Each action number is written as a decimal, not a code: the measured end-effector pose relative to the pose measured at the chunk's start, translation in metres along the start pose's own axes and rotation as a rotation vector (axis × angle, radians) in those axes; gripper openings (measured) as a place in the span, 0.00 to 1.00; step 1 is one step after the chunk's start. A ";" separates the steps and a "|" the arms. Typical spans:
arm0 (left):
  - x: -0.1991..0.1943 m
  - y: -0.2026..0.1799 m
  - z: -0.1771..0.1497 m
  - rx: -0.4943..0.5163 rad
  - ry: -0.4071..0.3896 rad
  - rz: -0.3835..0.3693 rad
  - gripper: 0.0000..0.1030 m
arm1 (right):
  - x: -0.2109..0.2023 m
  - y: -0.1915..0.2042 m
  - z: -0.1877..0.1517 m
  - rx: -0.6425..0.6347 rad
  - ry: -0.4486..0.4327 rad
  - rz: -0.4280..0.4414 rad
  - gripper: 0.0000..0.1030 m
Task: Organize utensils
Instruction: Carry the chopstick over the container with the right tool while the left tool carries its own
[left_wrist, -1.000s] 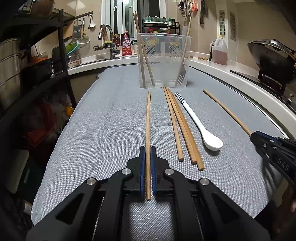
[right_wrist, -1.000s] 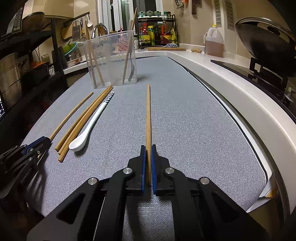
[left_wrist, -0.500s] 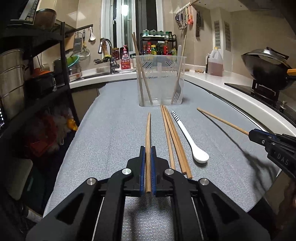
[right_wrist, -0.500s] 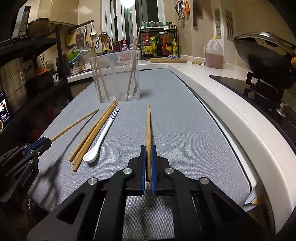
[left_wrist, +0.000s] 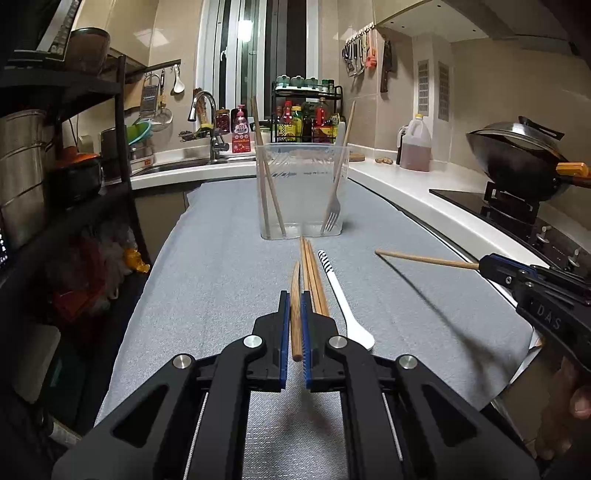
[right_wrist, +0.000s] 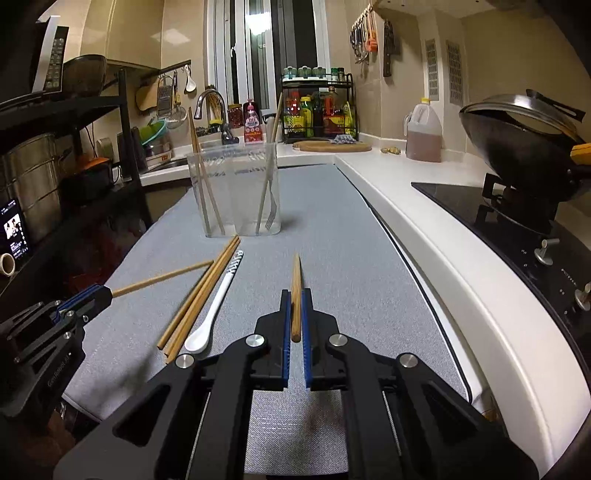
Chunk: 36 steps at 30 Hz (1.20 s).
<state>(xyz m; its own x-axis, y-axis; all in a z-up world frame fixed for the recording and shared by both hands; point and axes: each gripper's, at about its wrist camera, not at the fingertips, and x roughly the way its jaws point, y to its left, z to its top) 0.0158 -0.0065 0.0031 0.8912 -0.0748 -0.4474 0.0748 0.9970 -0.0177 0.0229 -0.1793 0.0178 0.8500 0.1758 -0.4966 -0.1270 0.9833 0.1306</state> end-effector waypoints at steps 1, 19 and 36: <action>-0.001 0.000 0.001 -0.001 -0.002 -0.003 0.06 | -0.002 0.000 0.003 0.000 -0.005 0.002 0.05; -0.024 0.017 0.057 -0.021 -0.075 -0.040 0.06 | -0.031 0.009 0.067 0.004 -0.104 0.052 0.05; -0.008 0.041 0.119 -0.051 0.023 -0.106 0.06 | -0.016 0.023 0.125 -0.010 -0.123 0.085 0.05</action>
<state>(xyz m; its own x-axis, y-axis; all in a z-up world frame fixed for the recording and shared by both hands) 0.0645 0.0330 0.1125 0.8687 -0.1801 -0.4614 0.1449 0.9832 -0.1111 0.0703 -0.1655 0.1358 0.8922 0.2518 -0.3749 -0.2059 0.9656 0.1585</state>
